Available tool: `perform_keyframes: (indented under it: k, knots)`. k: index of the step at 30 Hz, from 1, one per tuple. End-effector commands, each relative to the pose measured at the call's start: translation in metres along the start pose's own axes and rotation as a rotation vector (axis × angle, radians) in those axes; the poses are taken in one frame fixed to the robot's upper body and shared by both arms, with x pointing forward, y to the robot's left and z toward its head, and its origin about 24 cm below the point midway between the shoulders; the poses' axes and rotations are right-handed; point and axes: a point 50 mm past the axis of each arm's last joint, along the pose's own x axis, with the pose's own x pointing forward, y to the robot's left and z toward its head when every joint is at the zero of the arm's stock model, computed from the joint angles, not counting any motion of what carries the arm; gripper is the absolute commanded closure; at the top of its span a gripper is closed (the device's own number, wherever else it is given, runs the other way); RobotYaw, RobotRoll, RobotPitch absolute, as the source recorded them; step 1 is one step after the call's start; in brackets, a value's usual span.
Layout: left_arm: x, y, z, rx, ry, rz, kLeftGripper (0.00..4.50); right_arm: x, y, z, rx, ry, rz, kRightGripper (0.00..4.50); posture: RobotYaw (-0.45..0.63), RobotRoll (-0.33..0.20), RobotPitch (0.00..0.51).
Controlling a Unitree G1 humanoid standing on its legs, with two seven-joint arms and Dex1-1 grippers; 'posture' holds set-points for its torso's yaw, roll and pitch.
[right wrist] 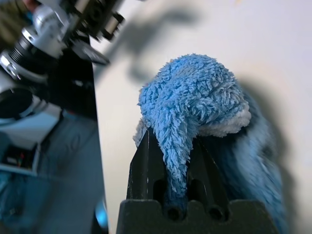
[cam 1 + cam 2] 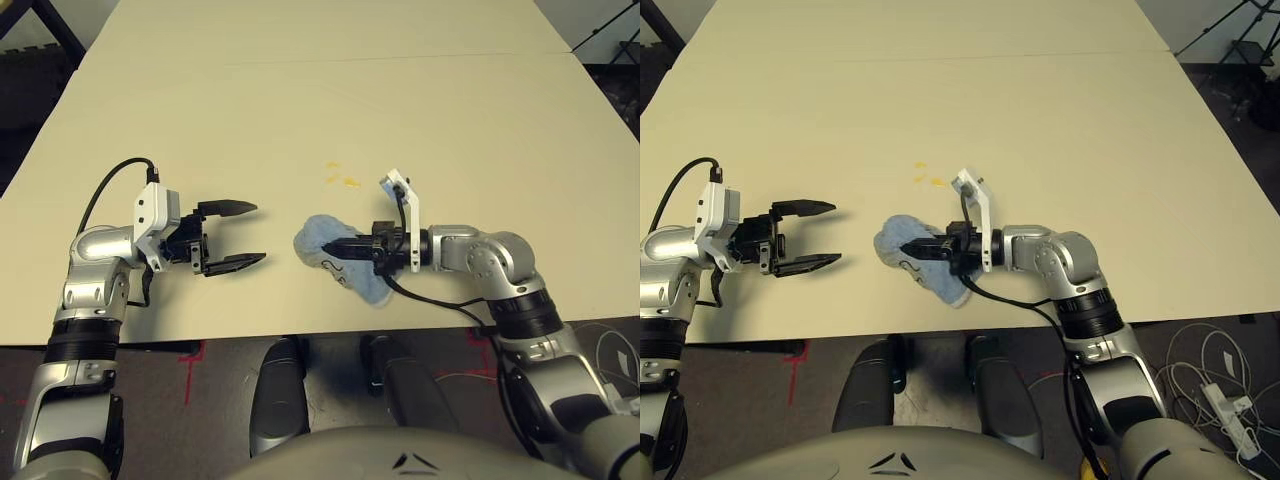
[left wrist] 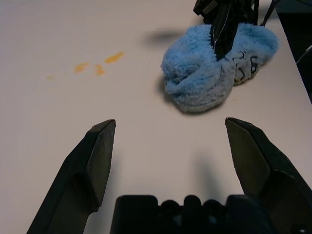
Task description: Wipe the water off the table with a rag.
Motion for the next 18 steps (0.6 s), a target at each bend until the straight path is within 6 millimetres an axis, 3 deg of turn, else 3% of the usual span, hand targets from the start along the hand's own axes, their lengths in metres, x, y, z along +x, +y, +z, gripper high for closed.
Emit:
perform_keyframes:
  k: [1, 9, 14, 18]
  knots:
    - [0.003, -0.001, -0.002, 0.004, 0.007, -0.018, 0.00, -0.036, -0.017, -0.015, 0.052, 0.038, -0.138, 4.39, 0.16, 0.000, 0.231]
    - [0.007, 0.002, -0.003, 0.008, -0.001, -0.029, 0.00, -0.102, -0.030, -0.002, 0.023, 0.003, -0.318, 4.39, 0.13, 0.000, 0.230]
    - [0.009, 0.004, -0.003, 0.013, -0.007, -0.034, 0.00, -0.128, -0.033, 0.015, 0.006, -0.082, -0.380, 4.39, 0.13, 0.000, 0.229]
    - [0.011, 0.005, -0.003, 0.017, -0.012, -0.043, 0.00, -0.136, -0.035, 0.039, -0.017, -0.217, -0.393, 4.39, 0.13, 0.000, 0.229]
